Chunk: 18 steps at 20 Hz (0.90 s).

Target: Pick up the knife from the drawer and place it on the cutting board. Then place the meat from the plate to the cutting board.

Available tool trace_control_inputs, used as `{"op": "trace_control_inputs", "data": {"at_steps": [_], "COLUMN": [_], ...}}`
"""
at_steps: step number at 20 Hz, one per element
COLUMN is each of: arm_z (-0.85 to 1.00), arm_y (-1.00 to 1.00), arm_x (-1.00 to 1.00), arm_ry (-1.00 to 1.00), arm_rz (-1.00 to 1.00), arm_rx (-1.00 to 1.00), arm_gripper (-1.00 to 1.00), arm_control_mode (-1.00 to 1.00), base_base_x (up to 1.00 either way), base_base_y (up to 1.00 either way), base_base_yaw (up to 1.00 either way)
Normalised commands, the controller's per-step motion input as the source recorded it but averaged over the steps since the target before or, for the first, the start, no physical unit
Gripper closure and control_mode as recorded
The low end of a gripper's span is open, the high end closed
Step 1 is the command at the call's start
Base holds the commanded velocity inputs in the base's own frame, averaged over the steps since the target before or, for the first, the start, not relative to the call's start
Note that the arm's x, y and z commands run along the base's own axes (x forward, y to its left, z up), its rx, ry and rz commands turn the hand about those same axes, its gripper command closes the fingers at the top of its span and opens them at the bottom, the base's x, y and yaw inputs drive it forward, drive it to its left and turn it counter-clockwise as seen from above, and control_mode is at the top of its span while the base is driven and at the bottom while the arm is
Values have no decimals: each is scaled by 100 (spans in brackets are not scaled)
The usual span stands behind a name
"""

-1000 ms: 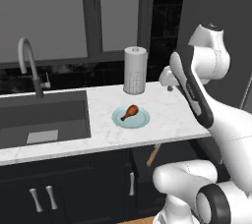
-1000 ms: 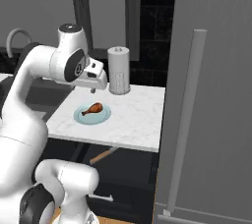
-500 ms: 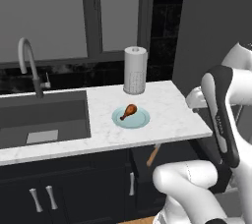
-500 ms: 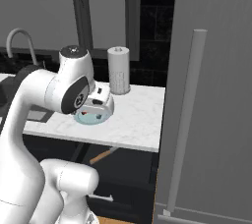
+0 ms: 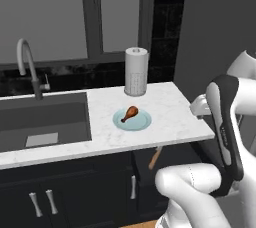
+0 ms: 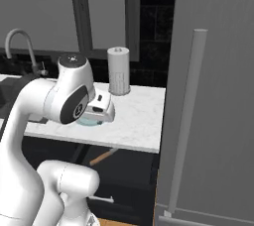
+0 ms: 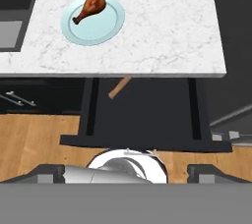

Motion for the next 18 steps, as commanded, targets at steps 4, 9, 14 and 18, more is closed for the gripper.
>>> {"op": "trace_control_inputs", "data": {"at_steps": [4,9,14,18], "arm_z": [0,0,0,0], "arm_y": [0,0,0,0], "arm_x": [0,0,0,0], "arm_ry": [0,0,0,0], "arm_rz": [0,0,0,0], "arm_rx": [0,0,0,0], "arm_gripper": [-100,-100,-100,-100], "arm_control_mode": [100,100,100,100], "base_base_x": [-68,-100,-24,11], "base_base_y": [13,62,67,64], "base_base_yaw": [-19,-3,-14,-35]}}
